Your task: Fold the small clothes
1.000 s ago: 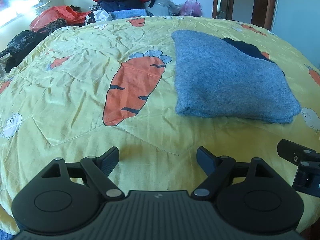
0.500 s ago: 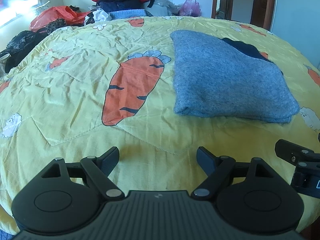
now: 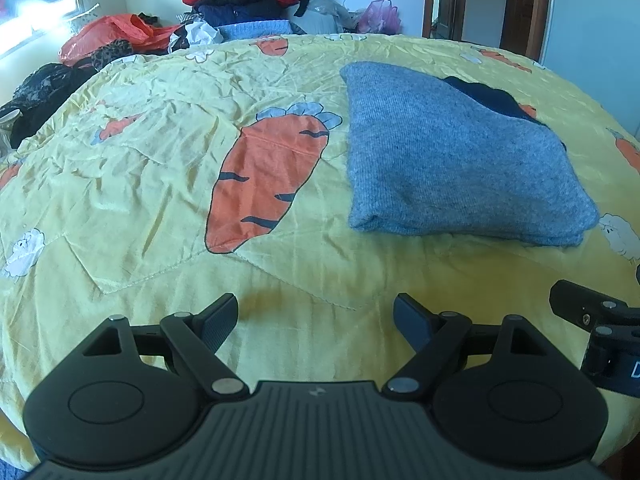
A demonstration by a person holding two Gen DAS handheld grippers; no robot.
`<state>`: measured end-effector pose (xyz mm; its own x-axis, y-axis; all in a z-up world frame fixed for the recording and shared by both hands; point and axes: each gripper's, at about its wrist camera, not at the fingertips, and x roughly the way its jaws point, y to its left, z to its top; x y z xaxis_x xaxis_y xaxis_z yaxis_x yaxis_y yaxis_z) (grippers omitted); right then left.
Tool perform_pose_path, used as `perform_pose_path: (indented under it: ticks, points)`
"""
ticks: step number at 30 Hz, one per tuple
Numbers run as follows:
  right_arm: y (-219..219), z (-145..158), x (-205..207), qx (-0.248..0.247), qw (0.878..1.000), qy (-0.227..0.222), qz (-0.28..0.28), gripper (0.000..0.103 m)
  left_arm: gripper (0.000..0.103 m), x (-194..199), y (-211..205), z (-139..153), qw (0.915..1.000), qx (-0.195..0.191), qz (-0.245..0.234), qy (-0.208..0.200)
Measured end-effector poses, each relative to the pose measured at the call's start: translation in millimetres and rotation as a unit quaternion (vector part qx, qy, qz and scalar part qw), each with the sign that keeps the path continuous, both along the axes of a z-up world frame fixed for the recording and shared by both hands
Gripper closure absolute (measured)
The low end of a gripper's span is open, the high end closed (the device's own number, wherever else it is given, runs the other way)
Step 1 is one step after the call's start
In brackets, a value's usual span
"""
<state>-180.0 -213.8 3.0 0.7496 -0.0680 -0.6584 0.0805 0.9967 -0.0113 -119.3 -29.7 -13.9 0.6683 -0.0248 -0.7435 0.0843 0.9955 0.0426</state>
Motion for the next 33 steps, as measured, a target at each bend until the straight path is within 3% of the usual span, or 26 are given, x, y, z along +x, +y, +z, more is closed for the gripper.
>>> perform_pose_path:
  ticks: [13, 25, 33]
  points:
    - [-4, -5, 2, -0.002, 1.0, 0.004, -0.001, 0.0, 0.017, 1, 4, 3, 0.9999, 0.014, -0.002, -0.006]
    - [-11, -22, 8, 0.02, 0.999, 0.027, -0.014, 0.0, 0.017, 2, 11, -3, 1.0, -0.001, 0.003, 0.0]
    - [-3, -34, 2, 0.003, 1.0, 0.004, -0.029, 0.0, 0.002, 2, 15, -10, 0.9998, -0.015, 0.011, -0.001]
